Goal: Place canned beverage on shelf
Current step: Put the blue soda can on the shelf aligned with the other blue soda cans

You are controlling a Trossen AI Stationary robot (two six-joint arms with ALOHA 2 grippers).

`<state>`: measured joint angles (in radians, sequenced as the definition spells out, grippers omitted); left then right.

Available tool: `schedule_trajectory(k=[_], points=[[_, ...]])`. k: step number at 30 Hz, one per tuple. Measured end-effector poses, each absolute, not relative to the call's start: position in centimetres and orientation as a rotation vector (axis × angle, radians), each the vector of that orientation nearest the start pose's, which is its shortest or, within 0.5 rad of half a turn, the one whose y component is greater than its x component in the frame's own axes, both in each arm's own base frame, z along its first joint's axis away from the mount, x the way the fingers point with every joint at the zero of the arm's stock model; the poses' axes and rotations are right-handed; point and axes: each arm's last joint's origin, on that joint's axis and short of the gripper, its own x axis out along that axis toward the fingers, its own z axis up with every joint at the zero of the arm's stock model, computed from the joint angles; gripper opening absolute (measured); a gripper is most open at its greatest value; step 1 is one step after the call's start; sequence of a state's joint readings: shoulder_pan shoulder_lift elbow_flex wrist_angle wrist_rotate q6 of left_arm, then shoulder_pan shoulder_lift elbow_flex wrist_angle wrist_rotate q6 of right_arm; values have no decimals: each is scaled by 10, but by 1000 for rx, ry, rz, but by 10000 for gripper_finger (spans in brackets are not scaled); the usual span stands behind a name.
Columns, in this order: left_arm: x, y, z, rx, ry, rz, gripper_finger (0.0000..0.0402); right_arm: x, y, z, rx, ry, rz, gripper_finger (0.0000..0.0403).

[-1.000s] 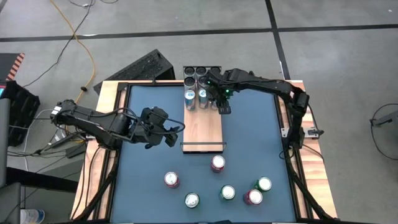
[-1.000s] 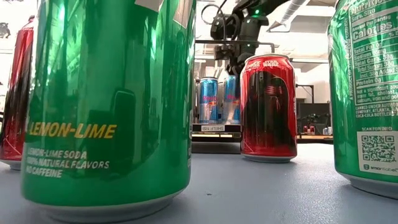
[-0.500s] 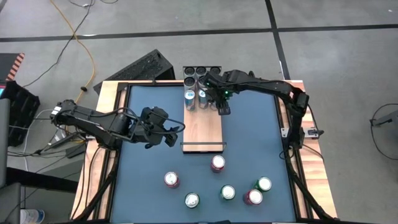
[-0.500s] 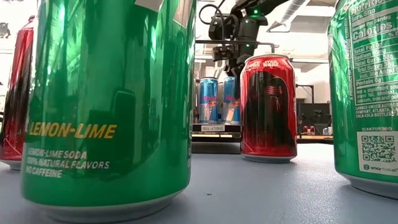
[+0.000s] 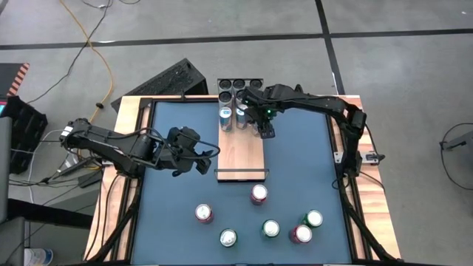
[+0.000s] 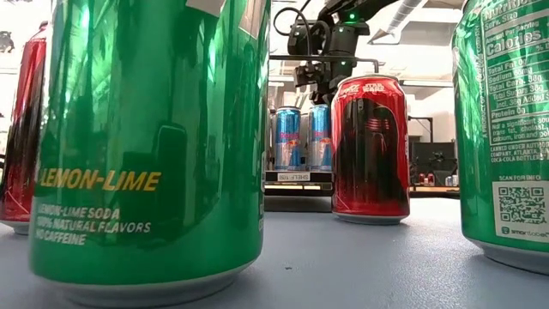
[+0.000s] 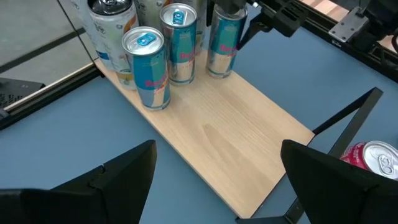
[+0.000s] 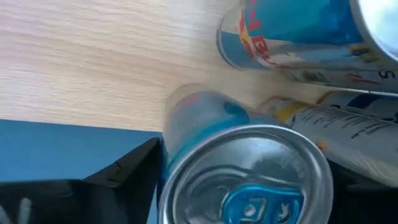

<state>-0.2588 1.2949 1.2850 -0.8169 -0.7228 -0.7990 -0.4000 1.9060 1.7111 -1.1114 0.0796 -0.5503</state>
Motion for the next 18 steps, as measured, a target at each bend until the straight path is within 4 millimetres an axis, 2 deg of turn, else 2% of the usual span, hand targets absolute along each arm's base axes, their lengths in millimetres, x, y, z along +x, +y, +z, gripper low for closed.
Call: schedule_trajectory(k=[4,9,18], points=[[251,-47,349,-357,507,688,330,354,-152,271,-290,1376,-81,330],[251,-47,349,-357,507,688,330,354,-152,273,-312,1386,-103,337],[250,-46,350,-346,495,706,330,359,-153,299,-333,1306,-132,337]])
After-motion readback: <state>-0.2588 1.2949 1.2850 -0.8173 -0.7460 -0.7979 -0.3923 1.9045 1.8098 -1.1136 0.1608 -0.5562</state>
